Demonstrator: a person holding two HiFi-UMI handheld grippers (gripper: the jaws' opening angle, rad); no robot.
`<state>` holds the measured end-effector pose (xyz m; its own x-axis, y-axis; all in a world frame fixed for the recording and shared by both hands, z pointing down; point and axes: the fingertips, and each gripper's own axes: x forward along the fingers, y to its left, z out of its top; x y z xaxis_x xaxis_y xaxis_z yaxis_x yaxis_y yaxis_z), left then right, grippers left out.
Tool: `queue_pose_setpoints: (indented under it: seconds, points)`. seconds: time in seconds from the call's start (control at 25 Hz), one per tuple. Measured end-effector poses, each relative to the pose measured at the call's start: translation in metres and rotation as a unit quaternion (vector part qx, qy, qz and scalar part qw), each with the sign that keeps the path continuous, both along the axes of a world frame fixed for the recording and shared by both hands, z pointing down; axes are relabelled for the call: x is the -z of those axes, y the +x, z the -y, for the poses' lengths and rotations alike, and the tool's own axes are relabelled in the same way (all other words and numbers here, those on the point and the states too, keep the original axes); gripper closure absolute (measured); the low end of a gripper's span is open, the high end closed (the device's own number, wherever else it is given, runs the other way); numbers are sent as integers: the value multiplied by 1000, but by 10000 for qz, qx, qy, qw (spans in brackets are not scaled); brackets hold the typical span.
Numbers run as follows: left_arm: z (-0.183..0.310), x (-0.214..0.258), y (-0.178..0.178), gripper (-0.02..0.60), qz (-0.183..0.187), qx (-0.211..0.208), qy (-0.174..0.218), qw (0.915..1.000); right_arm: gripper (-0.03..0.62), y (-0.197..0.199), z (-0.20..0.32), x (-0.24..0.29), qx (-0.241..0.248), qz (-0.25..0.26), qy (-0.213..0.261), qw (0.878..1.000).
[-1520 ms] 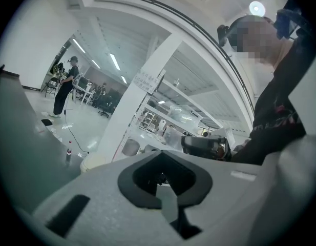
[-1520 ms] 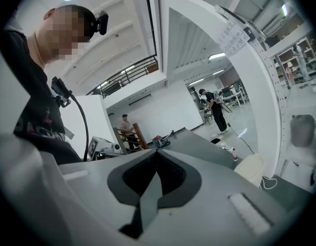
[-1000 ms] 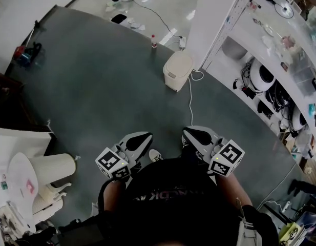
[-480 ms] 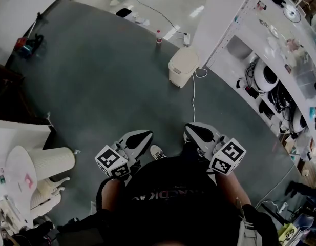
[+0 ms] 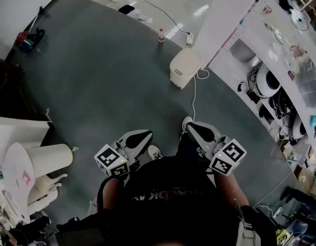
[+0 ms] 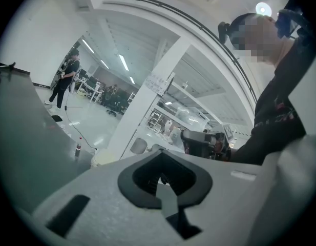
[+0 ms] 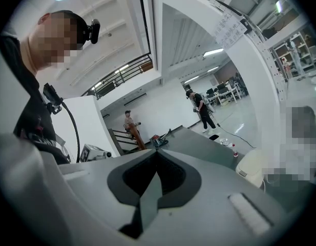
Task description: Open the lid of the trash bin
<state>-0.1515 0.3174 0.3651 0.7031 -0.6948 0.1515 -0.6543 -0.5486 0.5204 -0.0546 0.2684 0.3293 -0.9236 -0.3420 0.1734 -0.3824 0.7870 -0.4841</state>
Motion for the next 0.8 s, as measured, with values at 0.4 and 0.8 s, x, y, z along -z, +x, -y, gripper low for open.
queue_pose_setpoints:
  seconds: [0.4,0.8]
  points:
    - [87,-13,29,583,119,253,-275,9992,586,26,102,-3,321,81,-102,9994]
    - [188,-34,62,583,286,342,-586,9973,586,70,199,-26,259,62,-317,9991]
